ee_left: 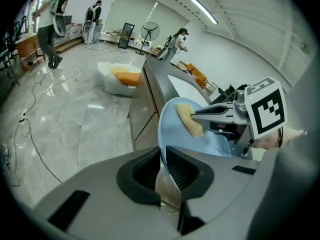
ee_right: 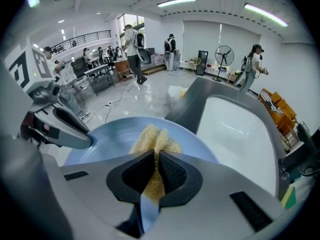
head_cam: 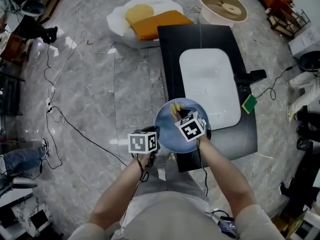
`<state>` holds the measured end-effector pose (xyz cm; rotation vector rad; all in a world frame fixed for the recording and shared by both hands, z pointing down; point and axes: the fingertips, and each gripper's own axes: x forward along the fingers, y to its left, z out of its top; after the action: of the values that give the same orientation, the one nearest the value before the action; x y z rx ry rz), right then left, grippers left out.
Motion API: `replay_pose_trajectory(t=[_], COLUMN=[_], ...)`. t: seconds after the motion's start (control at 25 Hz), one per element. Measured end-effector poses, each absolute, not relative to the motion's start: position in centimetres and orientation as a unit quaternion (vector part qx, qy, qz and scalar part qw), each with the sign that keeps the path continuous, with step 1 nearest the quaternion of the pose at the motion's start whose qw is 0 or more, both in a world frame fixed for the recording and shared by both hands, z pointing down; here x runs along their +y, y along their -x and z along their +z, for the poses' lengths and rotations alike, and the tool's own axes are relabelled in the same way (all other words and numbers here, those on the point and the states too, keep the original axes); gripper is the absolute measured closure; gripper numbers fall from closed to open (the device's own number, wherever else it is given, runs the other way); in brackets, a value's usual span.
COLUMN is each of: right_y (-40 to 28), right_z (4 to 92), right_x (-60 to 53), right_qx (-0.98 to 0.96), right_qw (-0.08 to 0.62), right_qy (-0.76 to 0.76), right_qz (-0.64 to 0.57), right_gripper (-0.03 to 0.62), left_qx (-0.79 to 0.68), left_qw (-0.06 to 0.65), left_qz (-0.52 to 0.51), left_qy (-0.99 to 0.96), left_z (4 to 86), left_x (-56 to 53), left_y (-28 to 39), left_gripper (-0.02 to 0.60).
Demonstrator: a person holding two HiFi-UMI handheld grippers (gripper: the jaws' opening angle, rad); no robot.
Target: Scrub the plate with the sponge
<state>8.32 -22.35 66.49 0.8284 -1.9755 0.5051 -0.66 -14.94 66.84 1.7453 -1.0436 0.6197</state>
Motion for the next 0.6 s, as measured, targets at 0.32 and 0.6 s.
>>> replay_pose_trajectory(t=[0.32, 0.6], right_y=[-13.3, -15.4], right_z=[66.6, 66.5], right_x=[-19.3, -12.2], right_qx=[-0.772, -0.759], right_qw=[0.540, 0.573], right_qy=[-0.294, -0.234], right_qz=[0.165, 0.200], right_gripper=[0.545, 0.548], left_qx=[-0.451, -0.470], left_qw=[0.490, 0.490], left_qz=[0.252, 0.245], left_qy=[-0.702, -0.692], left_z=[66.9, 66.9], left_x=[-15.7, -16.2], left_y=[1.6, 1.6], left_gripper=[0.554, 0.552])
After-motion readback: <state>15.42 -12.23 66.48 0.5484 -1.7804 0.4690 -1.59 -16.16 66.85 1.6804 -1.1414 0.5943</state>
